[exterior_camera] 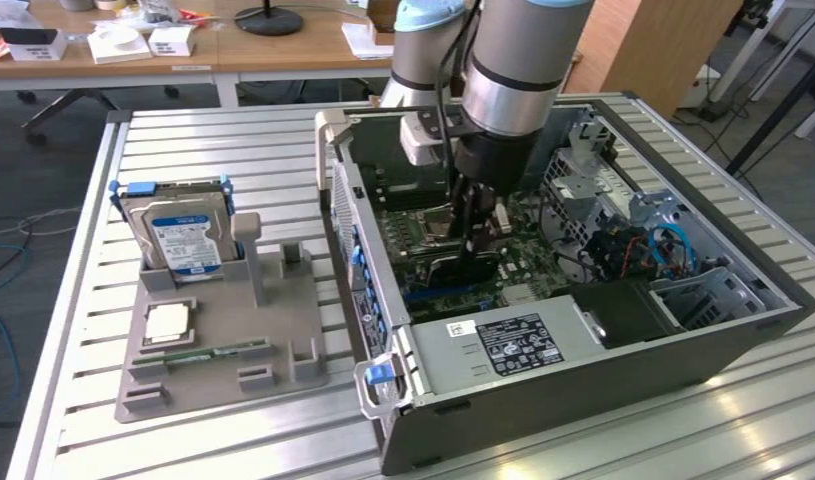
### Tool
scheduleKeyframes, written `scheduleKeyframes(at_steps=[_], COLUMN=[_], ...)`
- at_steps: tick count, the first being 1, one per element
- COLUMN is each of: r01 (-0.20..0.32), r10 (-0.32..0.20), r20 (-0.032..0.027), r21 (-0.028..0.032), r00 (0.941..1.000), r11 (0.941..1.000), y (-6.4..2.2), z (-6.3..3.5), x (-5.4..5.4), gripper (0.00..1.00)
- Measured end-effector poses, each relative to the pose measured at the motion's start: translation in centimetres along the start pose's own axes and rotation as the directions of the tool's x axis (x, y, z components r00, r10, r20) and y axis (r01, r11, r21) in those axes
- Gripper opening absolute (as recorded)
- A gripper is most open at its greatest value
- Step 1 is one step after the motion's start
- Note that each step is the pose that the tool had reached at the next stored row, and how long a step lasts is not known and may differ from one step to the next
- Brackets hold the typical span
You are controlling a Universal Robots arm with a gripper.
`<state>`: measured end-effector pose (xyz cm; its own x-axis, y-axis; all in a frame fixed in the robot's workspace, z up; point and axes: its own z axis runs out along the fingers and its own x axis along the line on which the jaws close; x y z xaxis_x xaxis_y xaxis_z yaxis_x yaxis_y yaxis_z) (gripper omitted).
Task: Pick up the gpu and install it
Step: 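Insert the gpu into the slot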
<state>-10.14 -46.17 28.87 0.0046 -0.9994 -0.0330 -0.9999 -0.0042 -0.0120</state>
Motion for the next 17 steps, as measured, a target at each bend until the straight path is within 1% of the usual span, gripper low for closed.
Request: scheduleKeyframes(at_steps=[12, 17], r01=[0.000, 0.001], r10=[0.000, -0.001], r20=[0.0001, 0.0003], r21=[0.0109, 0.0185], r00=[1.0000, 1.0000], r11=[0.9999, 0.9998], y=[-0.04, -0.06], z=[-3.68, -4.93], x=[-0.1, -0.2], gripper=[0.39, 0.39])
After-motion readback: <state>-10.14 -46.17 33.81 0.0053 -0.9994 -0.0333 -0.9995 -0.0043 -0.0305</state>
